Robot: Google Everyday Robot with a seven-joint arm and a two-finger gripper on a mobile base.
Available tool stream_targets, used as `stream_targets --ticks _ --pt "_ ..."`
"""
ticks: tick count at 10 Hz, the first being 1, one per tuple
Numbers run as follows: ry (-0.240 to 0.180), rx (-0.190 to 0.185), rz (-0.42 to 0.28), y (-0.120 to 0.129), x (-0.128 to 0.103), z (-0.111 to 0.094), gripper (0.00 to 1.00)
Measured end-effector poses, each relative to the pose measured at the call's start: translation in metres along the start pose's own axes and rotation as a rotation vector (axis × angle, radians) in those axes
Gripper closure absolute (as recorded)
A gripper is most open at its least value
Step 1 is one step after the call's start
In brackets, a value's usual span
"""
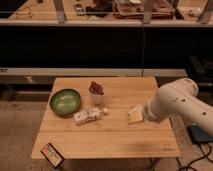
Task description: Move the arm in a circular motion
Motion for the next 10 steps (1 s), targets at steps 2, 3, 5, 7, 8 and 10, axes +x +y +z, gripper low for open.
stream_targets --ticks 2,3,5,7,8,10 --pt "0.033 0.046 -0.115 -0.075 -0.004 -0.003 0.2" --pt "0.052 0.079 -0.181 -0.122 -0.001 -0.005 0.2" --pt "0.059 0.13 -0.265 -0.187 0.001 -0.006 0.2" --pt "0.061 0.148 -0.317 -0.229 0.015 0.001 0.2" --pt "0.057 0.147 -0.322 -0.24 0.029 0.008 0.2" --pt "0.045 0.111 -0.286 -0.235 0.08 0.033 0.2"
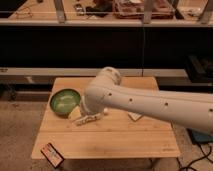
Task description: Move the arm in a circular motion
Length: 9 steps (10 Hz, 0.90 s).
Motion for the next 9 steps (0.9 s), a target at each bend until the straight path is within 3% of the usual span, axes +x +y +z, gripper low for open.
stream_targets --ticks 3,5,7,9 --pt "-0.026 -0.058 0.083 0.06 0.072 0.038 0.2" --pt "-0.031 -0.066 0.113 0.079 0.102 0.043 0.2" --pt "-0.032 -0.093 0.137 0.105 0.121 0.04 0.2" --pt "-0.048 -0.131 0.171 0.144 0.117 0.037 0.2"
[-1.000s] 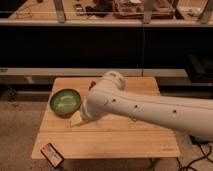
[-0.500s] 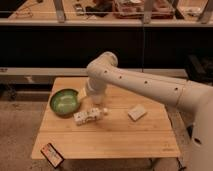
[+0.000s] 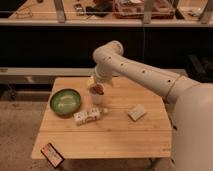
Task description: Move the arm in a circular motion
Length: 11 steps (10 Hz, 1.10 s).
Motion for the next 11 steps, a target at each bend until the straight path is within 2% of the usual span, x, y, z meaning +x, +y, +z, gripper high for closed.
stream_targets --ticks 1,2,4,5,7,9,11 --pt "-0.027 -0.042 0.05 0.049 -0.011 0.005 0.2" --pt "-0.045 -0.065 0.091 0.082 -0.023 0.009 0.2" --pt "-0.099 -0.129 0.202 0.169 -0.066 0.018 0.2" --pt "-0.118 -0.147 0.256 0.204 -0.088 0.021 0.2" --pt "-0.126 -0.157 0.328 0.252 -0.122 0.014 0.2" --pt "-0.103 -0.16 0.338 0.269 -0.143 -0.001 0.2" --pt "-0.074 -0.186 0.325 0.276 -0.182 -0.036 0.2"
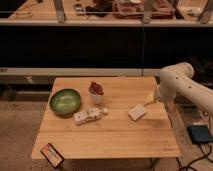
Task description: Move the arm in a circular motion
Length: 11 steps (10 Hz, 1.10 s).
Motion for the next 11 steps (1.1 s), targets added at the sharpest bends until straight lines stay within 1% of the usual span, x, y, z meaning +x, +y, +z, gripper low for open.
stream_targets --ticks 1,2,3,4,6,8,9,10,11 --pt "0.017 -0.008 -0.014 0.005 -0.021 -0.016 0.2" --pt "0.027 -0.004 -0.032 0.0 -0.043 -0.029 0.2" --pt "0.032 0.007 -0.064 -0.013 -0.069 -0.039 0.2" --pt "0.03 0.026 -0.098 -0.031 -0.09 -0.043 0.2" --pt "0.047 0.059 -0.214 -0.082 -0.123 -0.056 0.2" --pt "0.055 0.109 -0.343 -0.148 -0.15 -0.068 0.2" --pt "0.056 0.129 -0.387 -0.171 -0.159 -0.072 0.2" --pt "0.067 0.17 -0.468 -0.217 -0.167 -0.081 0.2" --pt "0.076 0.195 -0.502 -0.241 -0.165 -0.086 0.2"
